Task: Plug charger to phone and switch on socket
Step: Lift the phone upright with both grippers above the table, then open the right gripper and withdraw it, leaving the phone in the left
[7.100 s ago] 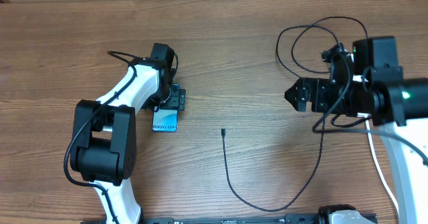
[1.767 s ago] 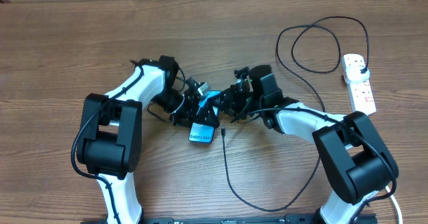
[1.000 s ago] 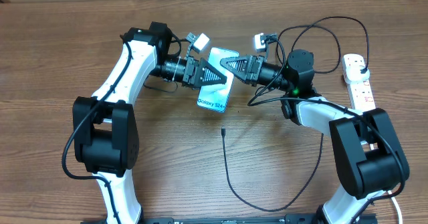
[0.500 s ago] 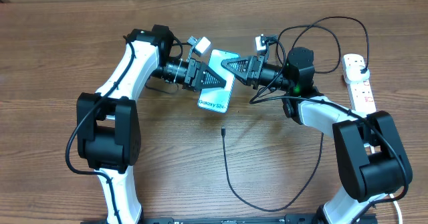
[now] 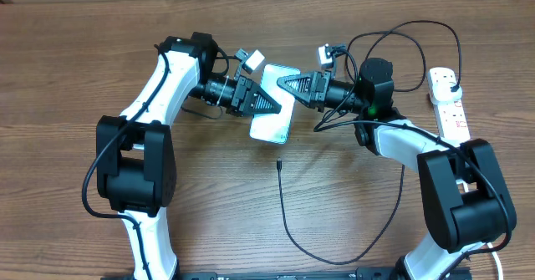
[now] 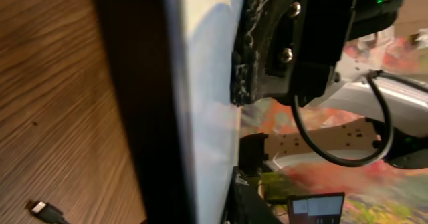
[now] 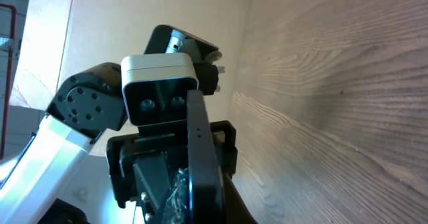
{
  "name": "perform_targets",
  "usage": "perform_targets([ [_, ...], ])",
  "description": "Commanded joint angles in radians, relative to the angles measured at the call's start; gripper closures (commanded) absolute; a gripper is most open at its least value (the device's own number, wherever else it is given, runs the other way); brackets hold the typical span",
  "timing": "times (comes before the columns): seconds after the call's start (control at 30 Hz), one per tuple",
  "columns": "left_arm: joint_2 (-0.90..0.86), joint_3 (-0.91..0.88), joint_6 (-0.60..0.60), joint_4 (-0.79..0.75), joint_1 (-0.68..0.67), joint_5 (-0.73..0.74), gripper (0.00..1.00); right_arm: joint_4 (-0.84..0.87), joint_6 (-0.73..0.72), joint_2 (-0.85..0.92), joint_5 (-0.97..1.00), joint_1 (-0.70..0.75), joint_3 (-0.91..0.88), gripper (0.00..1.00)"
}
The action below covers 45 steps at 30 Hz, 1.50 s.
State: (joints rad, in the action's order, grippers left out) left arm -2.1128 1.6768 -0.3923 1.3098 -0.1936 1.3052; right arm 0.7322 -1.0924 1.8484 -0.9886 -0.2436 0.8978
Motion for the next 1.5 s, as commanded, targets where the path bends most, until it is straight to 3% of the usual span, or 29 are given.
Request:
perform_targets([
  [0.0,0.023,0.03,-0.03,-0.002,0.005,0.047,0.92,-0.032,0.024,0.011,0.098,0.022,-0.006,0.96],
  [0.3,0.023,0.03,-0.025,0.002,0.003,0.079,0.96,-0.032,0.024,0.011,0.105,0.023,-0.006,0.94],
  [0.33,0.023,0.03,-0.018,0.003,0.003,0.101,0.96,-0.032,0.024,0.011,0.105,0.023,-0.006,0.87],
  [0.4,0.023,0.03,0.003,0.003,0.005,0.14,0.96,-0.031,0.024,0.011,0.108,0.023,-0.006,0.6],
  [0.47,0.023,0.03,0.01,0.002,0.008,0.154,0.96,-0.029,0.026,0.011,0.116,0.028,-0.006,0.18],
  [0.5,0.023,0.03,0.011,-0.002,0.011,0.143,0.96,-0.023,0.041,0.011,0.115,0.036,-0.006,0.05],
  [0.53,0.023,0.03,0.011,-0.002,0.014,0.121,0.96,-0.024,0.057,0.011,0.114,0.045,-0.006,0.0],
  [0.77,0.023,0.029,0.145,-0.001,0.032,-0.129,0.96,-0.133,0.146,0.011,0.05,0.135,-0.006,0.0],
  [1.0,0.023,0.029,0.167,-0.026,0.031,-0.149,0.96,-0.616,0.485,0.011,0.066,0.188,-0.006,0.0],
  [1.13,0.022,0.027,0.274,-0.071,0.029,-0.225,0.96,-0.792,0.598,0.011,0.09,0.193,-0.006,0.0],
  [1.33,0.022,0.027,0.497,-0.08,0.029,-0.344,0.96,-0.962,0.612,0.011,0.195,0.193,-0.006,0.0],
  [1.47,0.022,0.021,0.509,-0.01,0.028,-0.35,0.96,-1.078,0.611,0.011,0.384,0.193,-0.006,0.0],
])
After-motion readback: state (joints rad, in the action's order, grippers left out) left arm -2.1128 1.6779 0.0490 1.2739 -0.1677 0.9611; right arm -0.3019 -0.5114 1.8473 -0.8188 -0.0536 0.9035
